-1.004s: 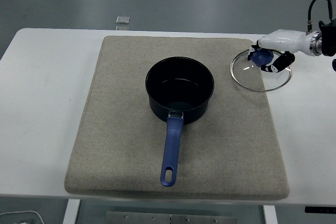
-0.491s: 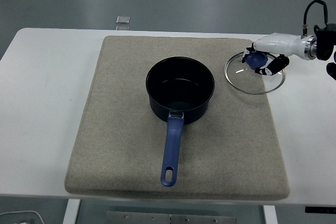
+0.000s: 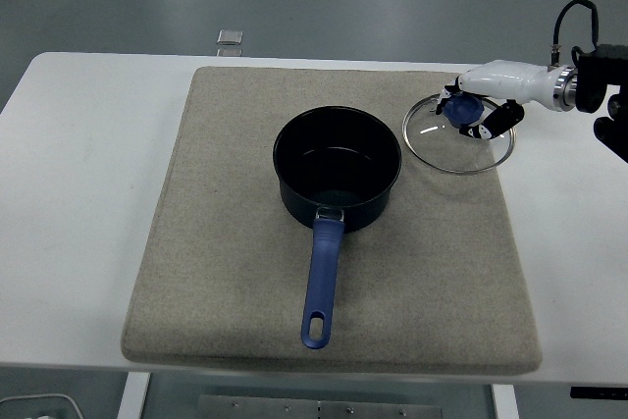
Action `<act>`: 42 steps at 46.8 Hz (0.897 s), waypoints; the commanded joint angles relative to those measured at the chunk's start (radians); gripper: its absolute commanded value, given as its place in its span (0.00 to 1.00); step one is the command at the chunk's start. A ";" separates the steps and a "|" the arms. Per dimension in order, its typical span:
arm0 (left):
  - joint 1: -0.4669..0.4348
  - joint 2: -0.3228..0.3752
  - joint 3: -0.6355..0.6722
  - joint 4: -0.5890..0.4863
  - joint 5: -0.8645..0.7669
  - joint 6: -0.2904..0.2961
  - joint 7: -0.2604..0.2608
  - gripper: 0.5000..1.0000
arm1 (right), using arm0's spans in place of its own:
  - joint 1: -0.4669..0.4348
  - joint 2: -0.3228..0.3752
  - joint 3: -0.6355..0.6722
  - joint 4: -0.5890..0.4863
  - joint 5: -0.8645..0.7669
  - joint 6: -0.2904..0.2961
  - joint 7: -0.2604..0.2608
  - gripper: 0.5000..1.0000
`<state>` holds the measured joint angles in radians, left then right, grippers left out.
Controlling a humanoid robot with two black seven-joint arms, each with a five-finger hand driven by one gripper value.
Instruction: Lift the pot lid and place it to the right of the pot.
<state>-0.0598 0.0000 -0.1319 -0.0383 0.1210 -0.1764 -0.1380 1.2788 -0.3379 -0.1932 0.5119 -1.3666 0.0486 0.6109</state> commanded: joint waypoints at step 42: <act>0.000 0.000 0.000 0.000 0.000 0.000 0.000 1.00 | -0.036 0.014 0.023 -0.001 0.058 -0.029 0.000 0.00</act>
<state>-0.0598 0.0000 -0.1317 -0.0384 0.1212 -0.1764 -0.1381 1.2427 -0.3242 -0.1702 0.5107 -1.3100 0.0198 0.6109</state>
